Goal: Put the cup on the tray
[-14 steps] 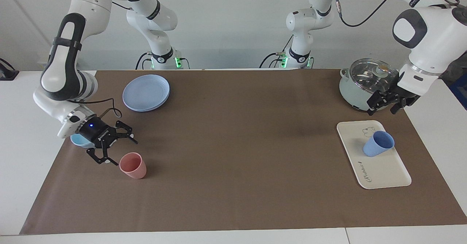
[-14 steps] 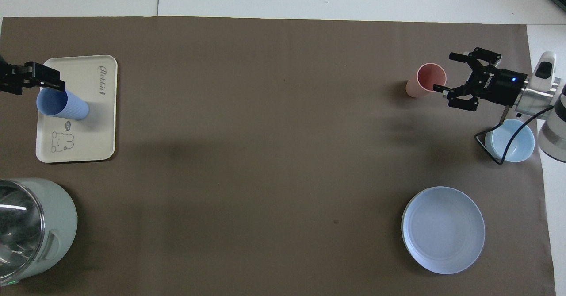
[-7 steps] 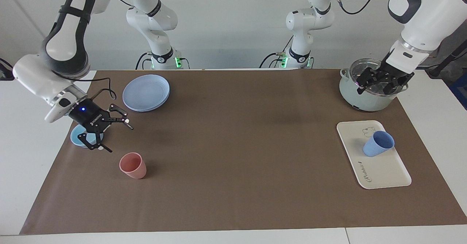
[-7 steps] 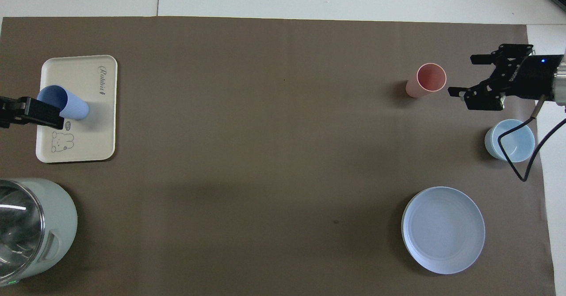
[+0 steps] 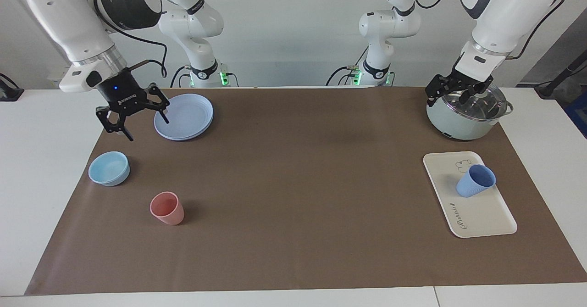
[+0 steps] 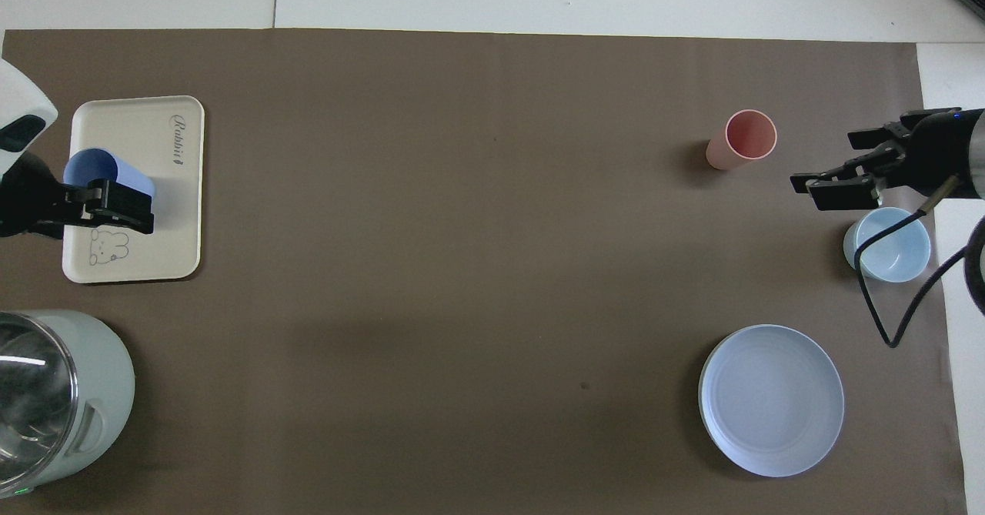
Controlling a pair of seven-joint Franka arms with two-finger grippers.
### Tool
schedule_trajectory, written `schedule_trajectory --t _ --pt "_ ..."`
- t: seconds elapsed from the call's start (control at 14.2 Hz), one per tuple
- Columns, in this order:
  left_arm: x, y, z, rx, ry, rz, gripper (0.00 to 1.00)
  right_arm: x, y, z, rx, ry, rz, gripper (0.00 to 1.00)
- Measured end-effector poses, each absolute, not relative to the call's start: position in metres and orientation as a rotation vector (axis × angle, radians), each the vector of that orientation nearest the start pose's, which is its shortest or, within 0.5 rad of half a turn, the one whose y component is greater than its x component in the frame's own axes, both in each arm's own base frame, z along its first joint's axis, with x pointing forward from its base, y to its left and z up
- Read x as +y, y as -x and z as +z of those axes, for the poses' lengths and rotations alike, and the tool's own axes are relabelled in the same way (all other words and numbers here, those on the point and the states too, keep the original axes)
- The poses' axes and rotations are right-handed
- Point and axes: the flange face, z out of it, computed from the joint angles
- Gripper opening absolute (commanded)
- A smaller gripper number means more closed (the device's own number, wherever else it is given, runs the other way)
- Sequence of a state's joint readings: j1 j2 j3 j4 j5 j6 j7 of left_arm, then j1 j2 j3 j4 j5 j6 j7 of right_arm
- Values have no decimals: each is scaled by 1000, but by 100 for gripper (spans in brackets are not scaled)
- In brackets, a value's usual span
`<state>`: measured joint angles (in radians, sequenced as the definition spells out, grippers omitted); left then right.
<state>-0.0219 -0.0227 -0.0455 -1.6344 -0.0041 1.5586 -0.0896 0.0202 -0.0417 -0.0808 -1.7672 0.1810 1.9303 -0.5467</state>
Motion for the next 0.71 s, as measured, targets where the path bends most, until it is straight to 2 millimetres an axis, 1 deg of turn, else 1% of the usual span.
schedule_trajectory --t 0.21,0.35,0.42,0.56,0.71 --pt "-26 -543 606 -67 3139 83 100 -30 -558 601 -285 3057 -217 100" --pt "-26 -543 606 -67 3139 84 100 -33 -550 610 -123 3099 -115 100" --pt "-28 -543 606 -63 3139 85 100 -33 -545 615 -89 3104 -70 100" --pt "-29 -543 606 -58 3139 84 100 -34 -534 634 -59 3105 13 100" --pt "-28 -543 606 -50 3140 84 100 -38 -526 650 -55 3133 38 100"
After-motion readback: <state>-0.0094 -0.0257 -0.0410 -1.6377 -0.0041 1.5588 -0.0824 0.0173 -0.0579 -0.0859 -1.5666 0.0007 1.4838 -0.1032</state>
